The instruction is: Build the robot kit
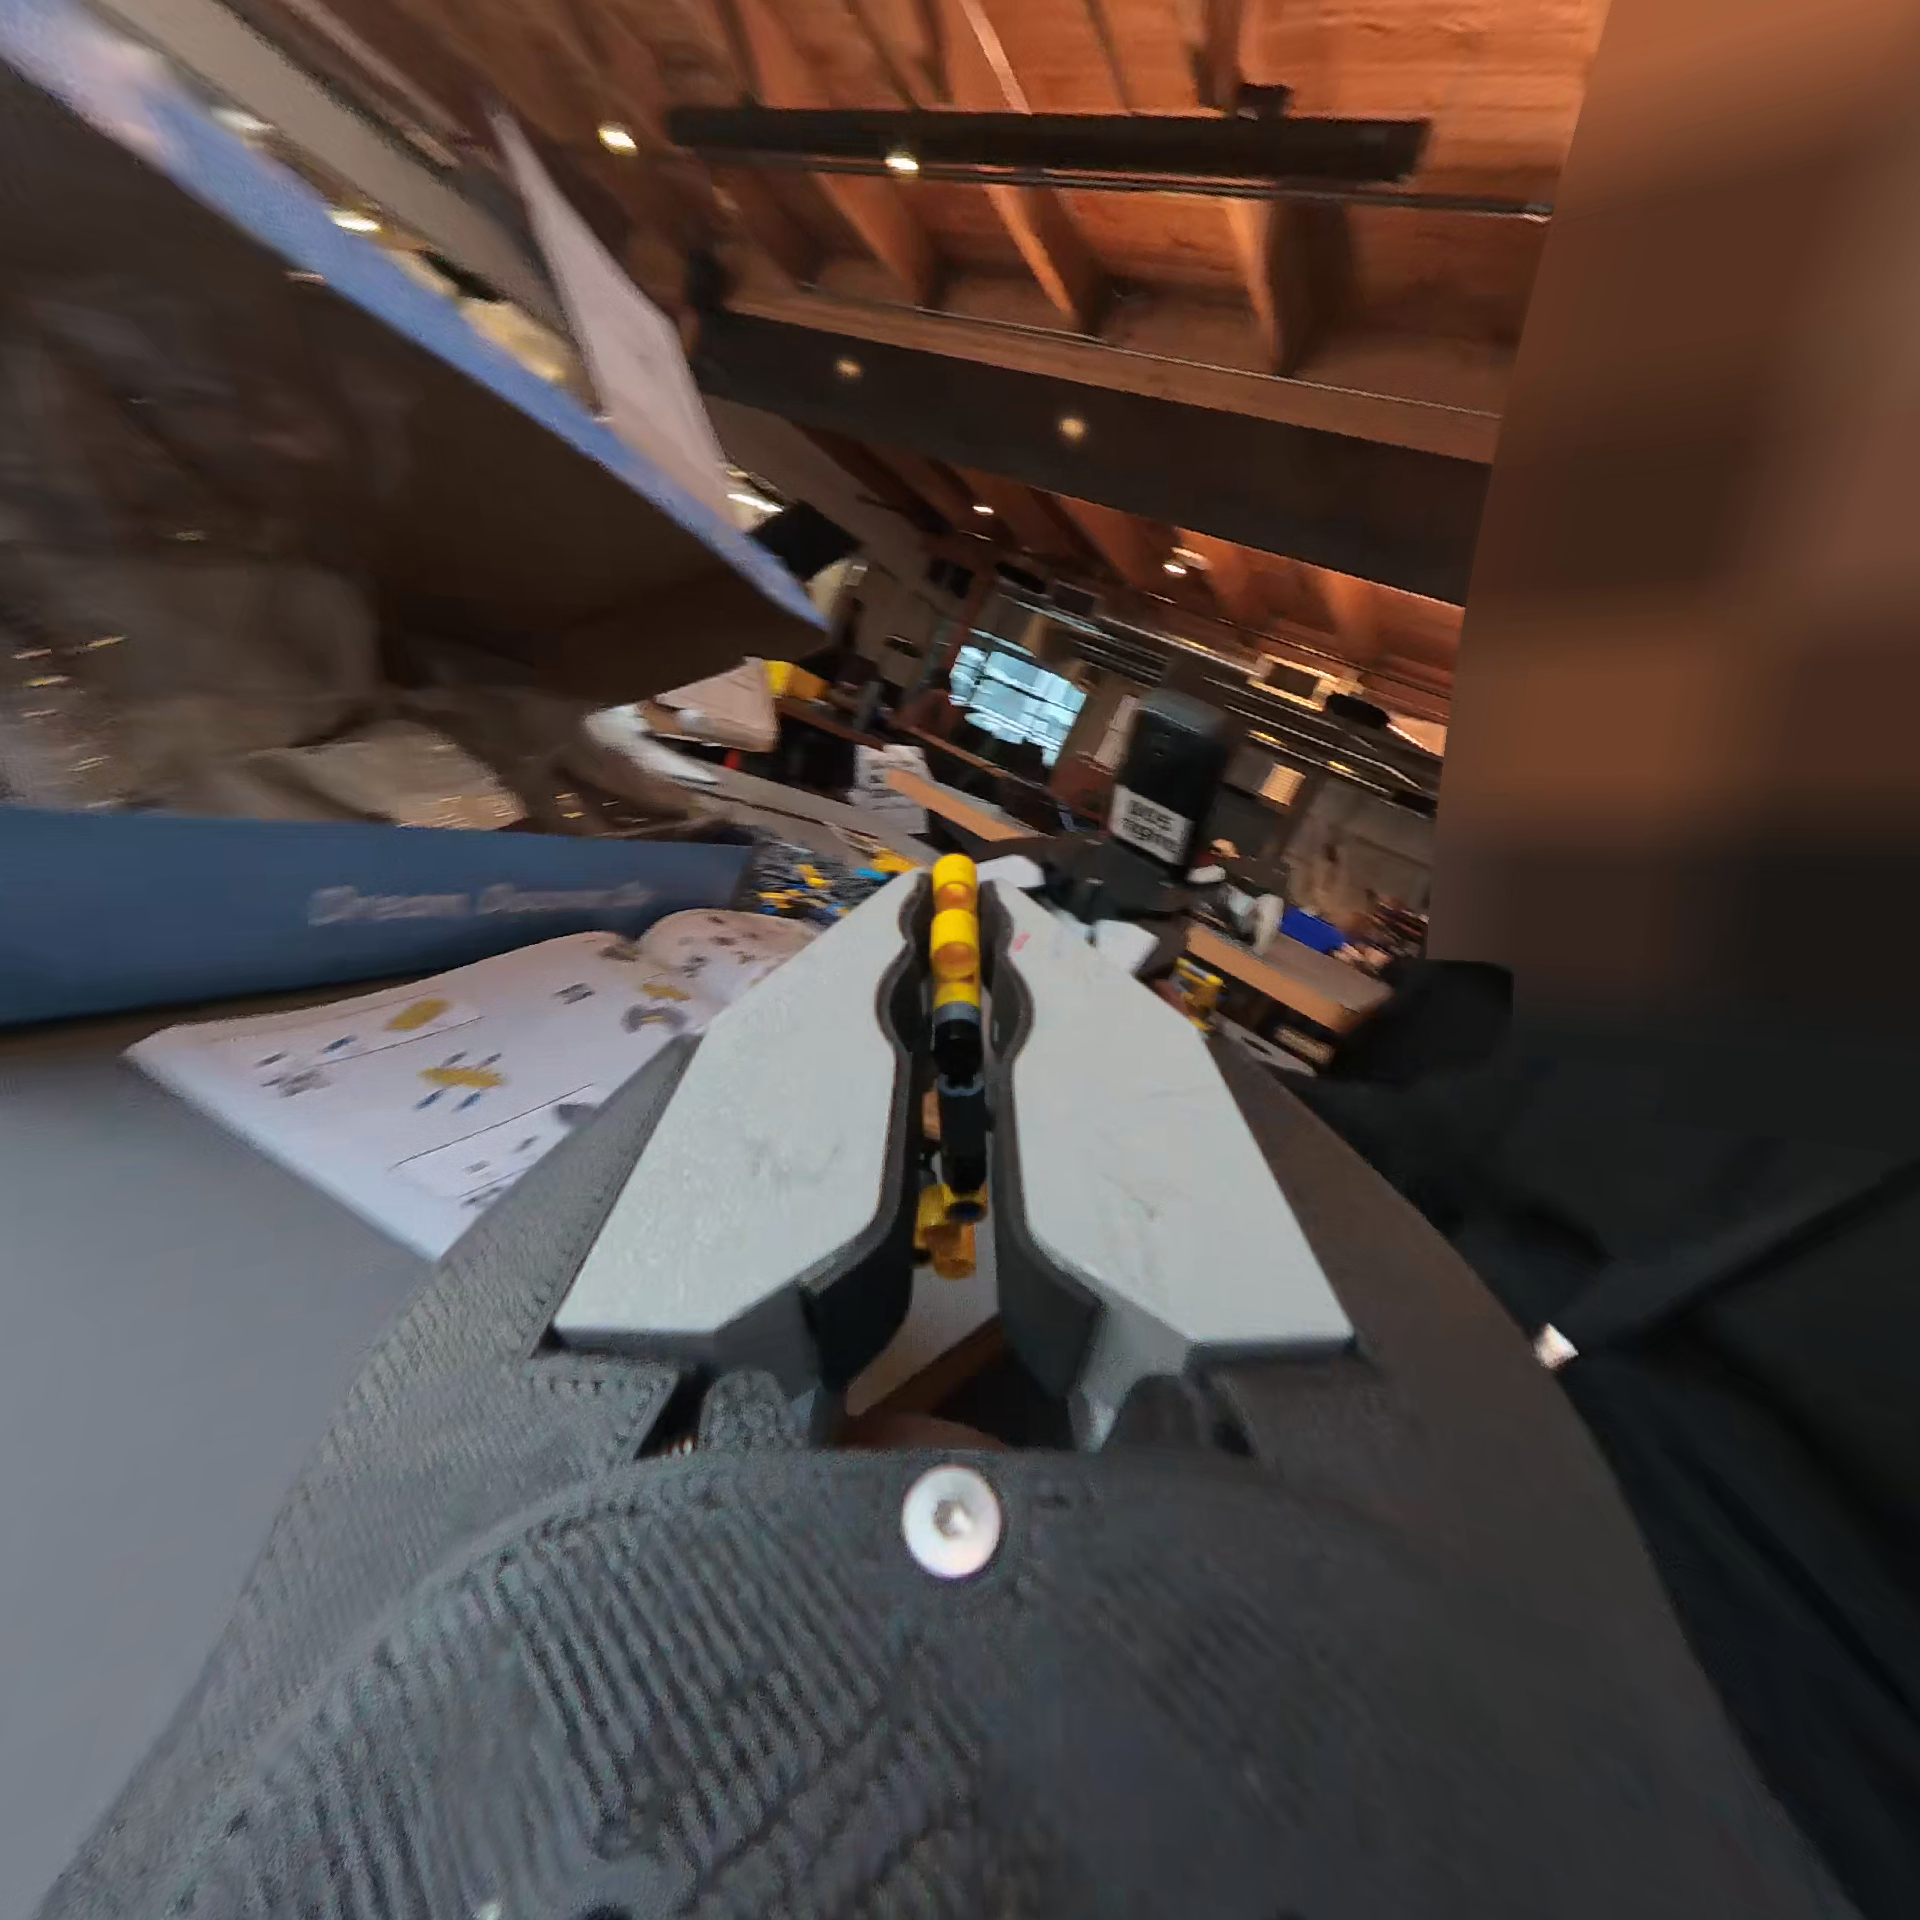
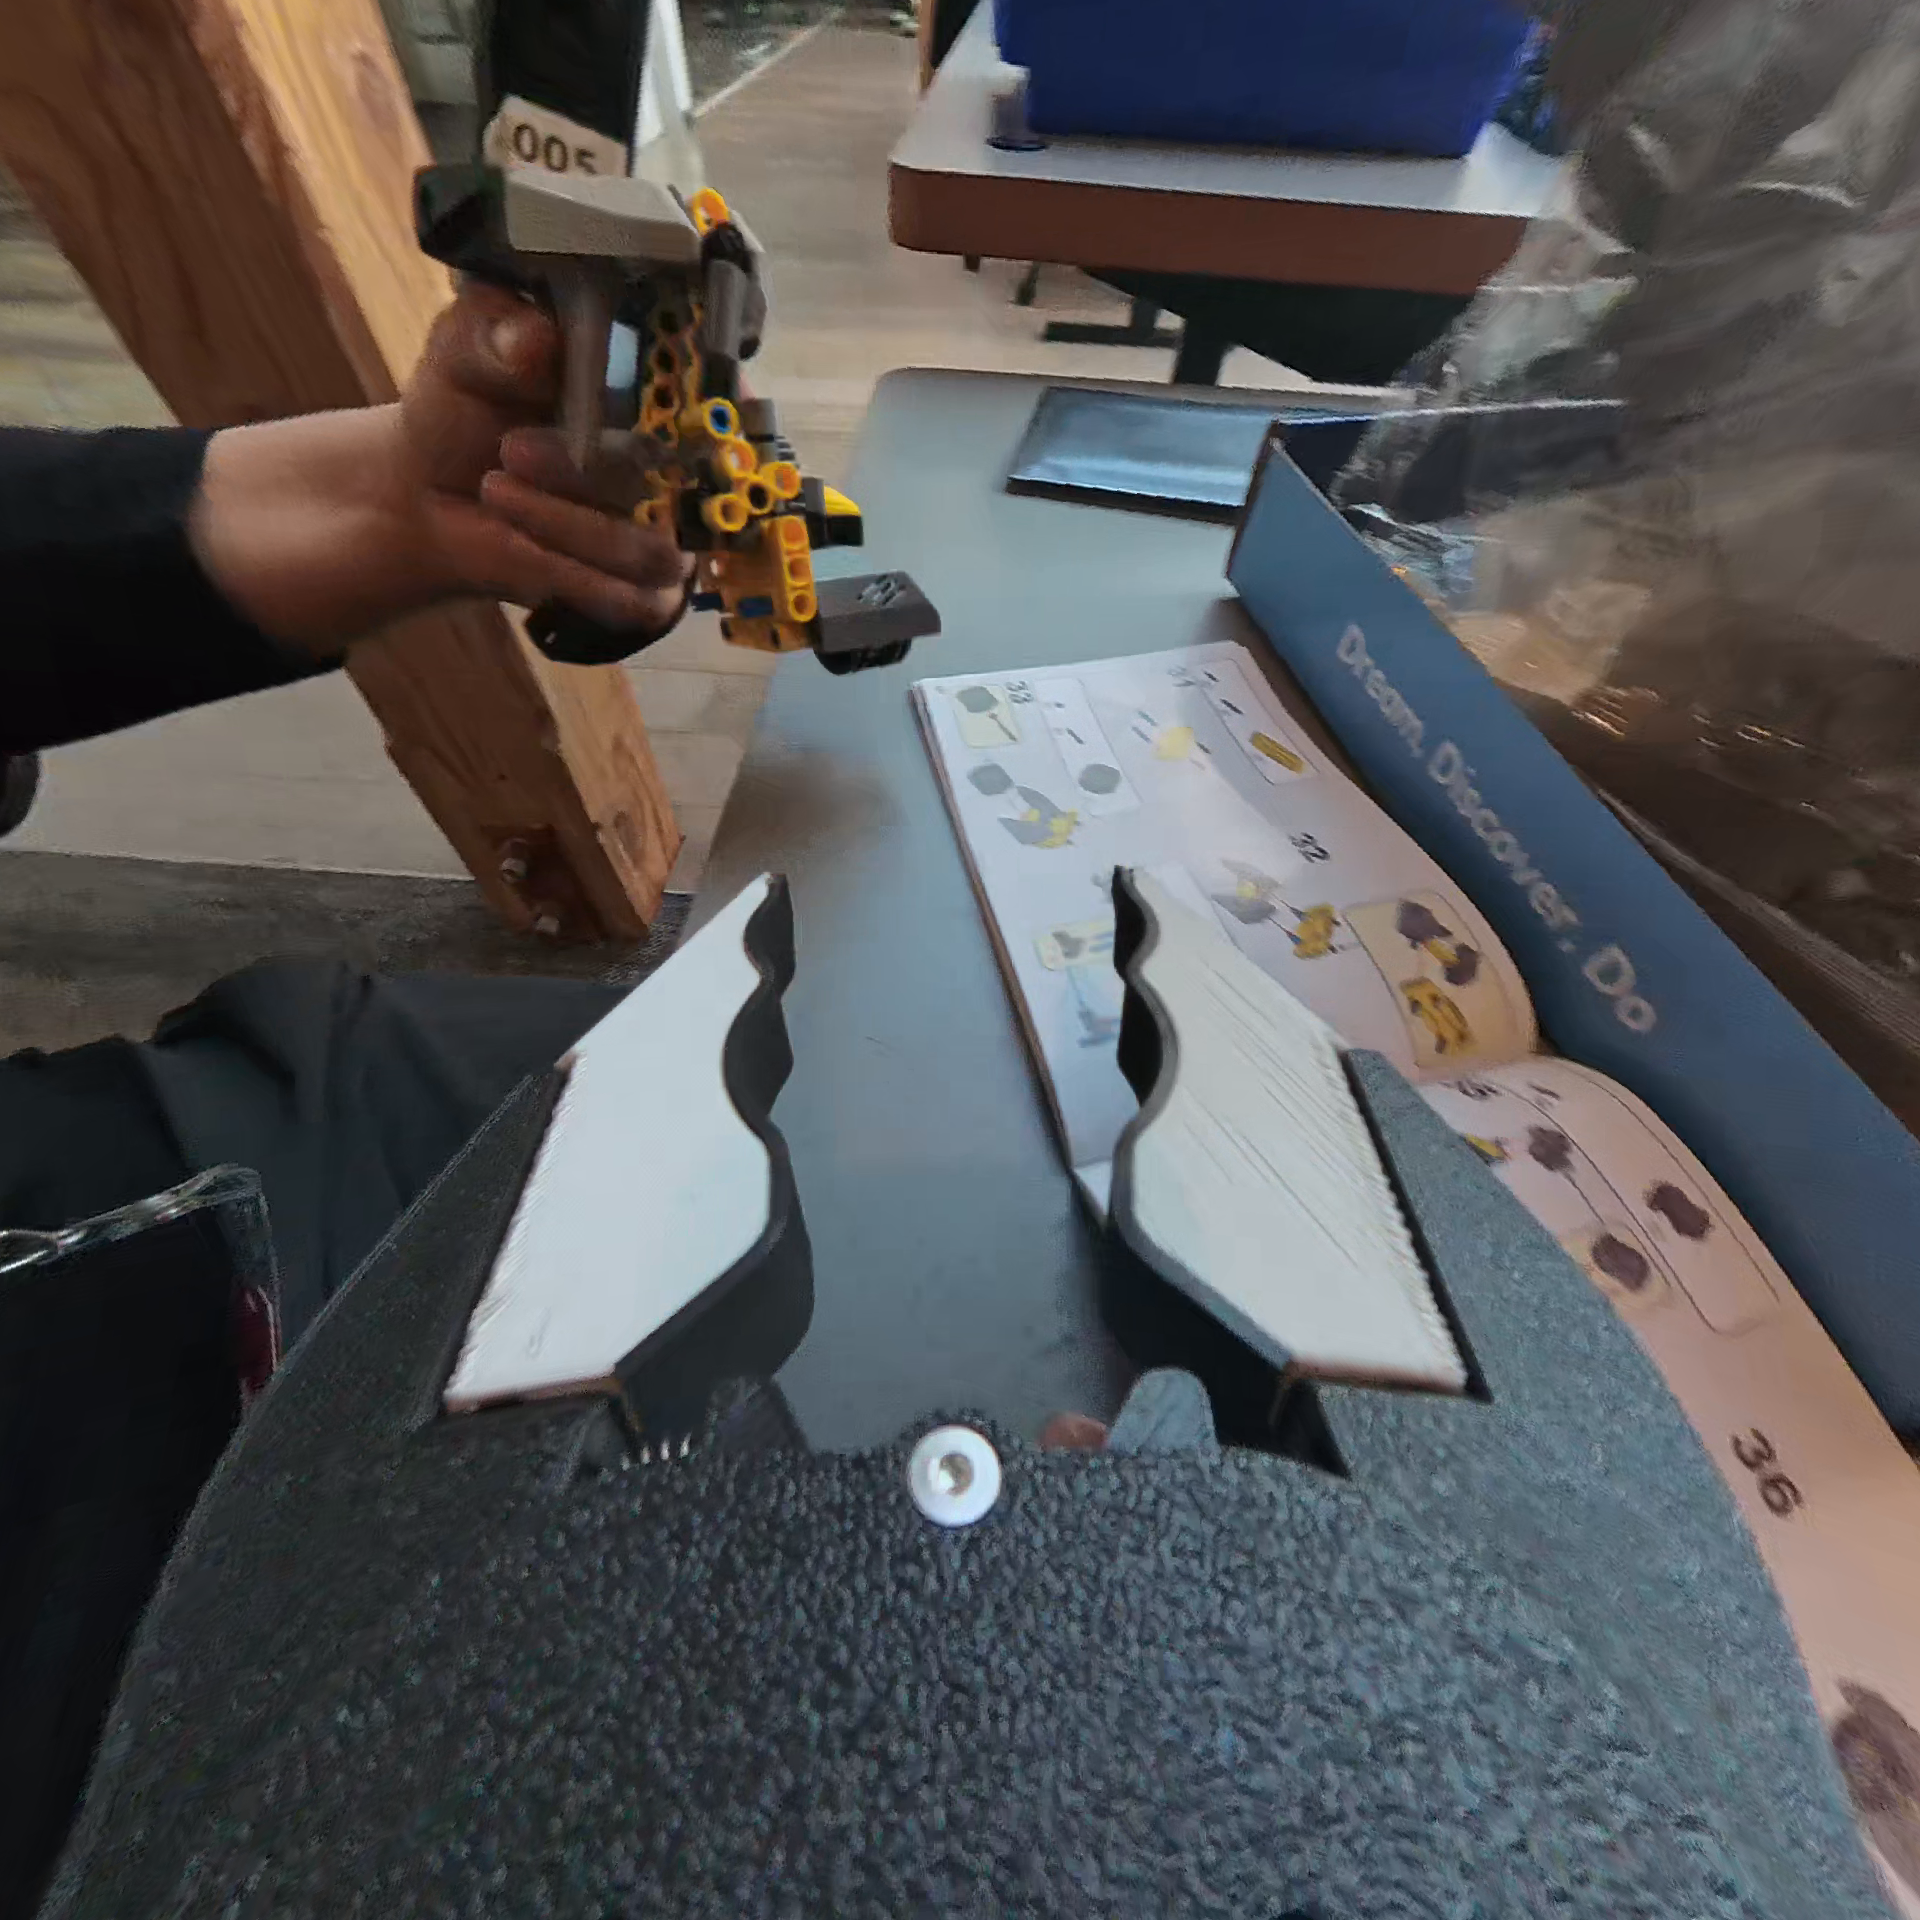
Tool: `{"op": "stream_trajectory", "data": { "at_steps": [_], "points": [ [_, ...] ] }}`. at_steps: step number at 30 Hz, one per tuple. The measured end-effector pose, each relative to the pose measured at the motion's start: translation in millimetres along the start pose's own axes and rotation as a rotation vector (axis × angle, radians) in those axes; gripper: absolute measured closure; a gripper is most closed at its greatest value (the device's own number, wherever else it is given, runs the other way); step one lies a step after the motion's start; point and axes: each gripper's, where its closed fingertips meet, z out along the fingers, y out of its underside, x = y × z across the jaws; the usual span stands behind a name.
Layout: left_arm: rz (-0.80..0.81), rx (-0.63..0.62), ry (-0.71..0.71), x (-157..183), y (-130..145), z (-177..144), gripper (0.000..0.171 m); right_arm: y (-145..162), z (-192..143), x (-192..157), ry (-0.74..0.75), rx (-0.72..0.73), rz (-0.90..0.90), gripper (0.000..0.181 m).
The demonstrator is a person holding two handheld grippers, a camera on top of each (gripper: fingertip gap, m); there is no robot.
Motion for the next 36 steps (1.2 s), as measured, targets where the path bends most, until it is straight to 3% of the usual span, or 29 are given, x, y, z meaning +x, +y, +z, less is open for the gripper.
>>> {"op": "stream_trajectory", "data": {
  "at_steps": [4,7,21,36],
  "points": [
    [-0.085,0.082,-0.362,-66,-21,-19,0.167,4,-17,32,0.139,0.025,0.077,0.127],
    [-0.176,0.115,-0.464,-83,-20,-27,0.167,5,-22,46,0.200,0.034,0.109,0.127],
    [-0.384,0.283,-0.419,-87,-27,-62,0.167,11,-4,31,0.114,-0.019,0.124,0.130],
    [-0.419,0.285,-0.392,-87,-26,-58,0.167,7,-10,29,0.144,-0.016,0.092,0.131]
  ]
}}
